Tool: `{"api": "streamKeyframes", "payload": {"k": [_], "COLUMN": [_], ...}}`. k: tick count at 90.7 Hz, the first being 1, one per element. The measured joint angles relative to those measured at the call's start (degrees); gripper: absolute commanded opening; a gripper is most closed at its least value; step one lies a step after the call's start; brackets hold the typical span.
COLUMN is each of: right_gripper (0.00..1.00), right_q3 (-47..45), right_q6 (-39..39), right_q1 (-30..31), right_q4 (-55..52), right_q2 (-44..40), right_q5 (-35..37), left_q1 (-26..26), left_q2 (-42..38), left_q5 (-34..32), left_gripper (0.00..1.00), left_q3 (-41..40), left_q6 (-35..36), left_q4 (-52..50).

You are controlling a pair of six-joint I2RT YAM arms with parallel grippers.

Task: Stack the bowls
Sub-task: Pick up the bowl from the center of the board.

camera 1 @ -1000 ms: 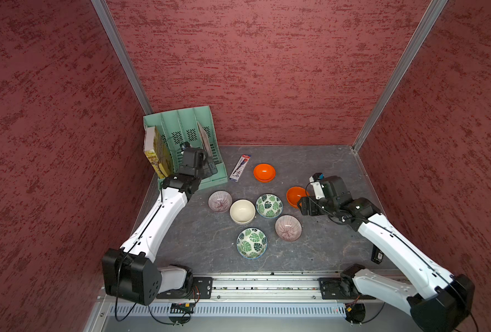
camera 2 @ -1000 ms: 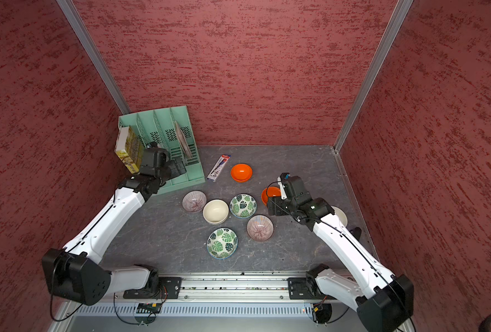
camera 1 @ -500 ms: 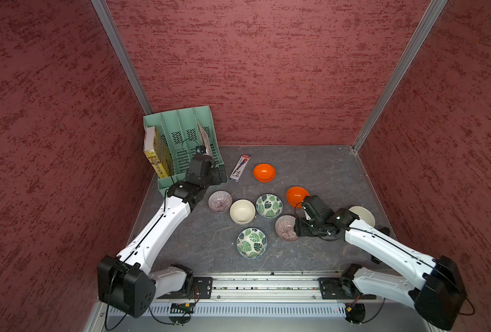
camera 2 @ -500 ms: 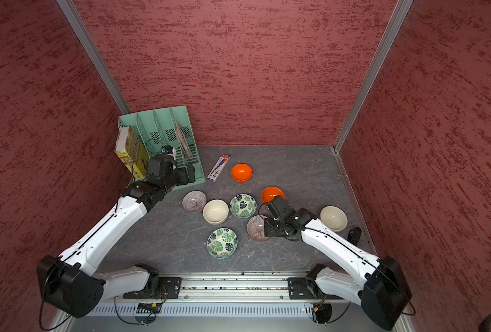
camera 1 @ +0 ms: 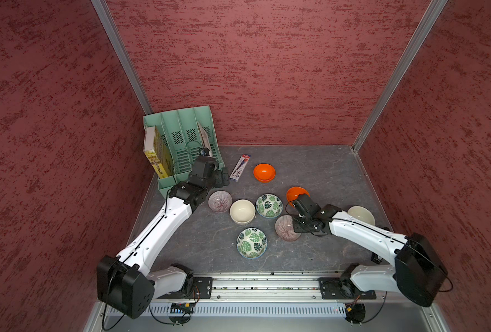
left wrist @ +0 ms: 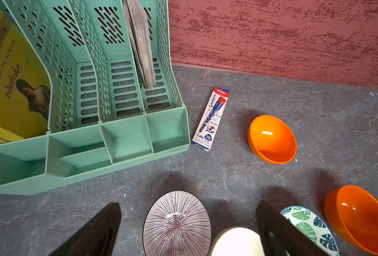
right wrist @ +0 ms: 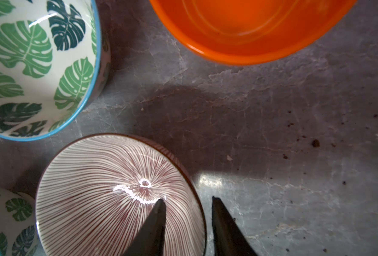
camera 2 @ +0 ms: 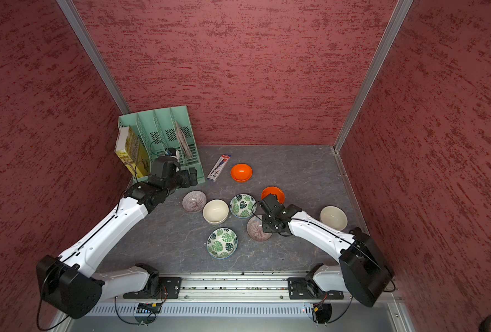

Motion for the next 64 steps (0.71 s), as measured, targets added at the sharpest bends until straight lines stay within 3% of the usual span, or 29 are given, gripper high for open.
{"api": "streamKeyframes", "payload": {"k": [15,27,64], "right_gripper": [0.06,0.0,0.0], "right_q3": [0.0,0.3,0.8], "right_q6": [-1.4,-2.0,-4.5], "right_q1": [-0.1,-0.1,-0.9], "right_q4": [0.9,2.6,0.7], "right_q2": [0.0,0.0,-4.1], "right_q5": [0.3,0.2,-2.5], "left_q1": [-0.2,-0.3,-0.3], "left_q2": [-0.5,-0.7,-1.0], "left_q5": [0.0,-0.5,-1.3], "left_gripper": [0.96,0.97,0.97], "left_q3": [0.0,0.0,-0.3], "left_q6": [-0.5,-0.6,-0.6], "left_q4": [-0.2,-0.6,-2.1]}}
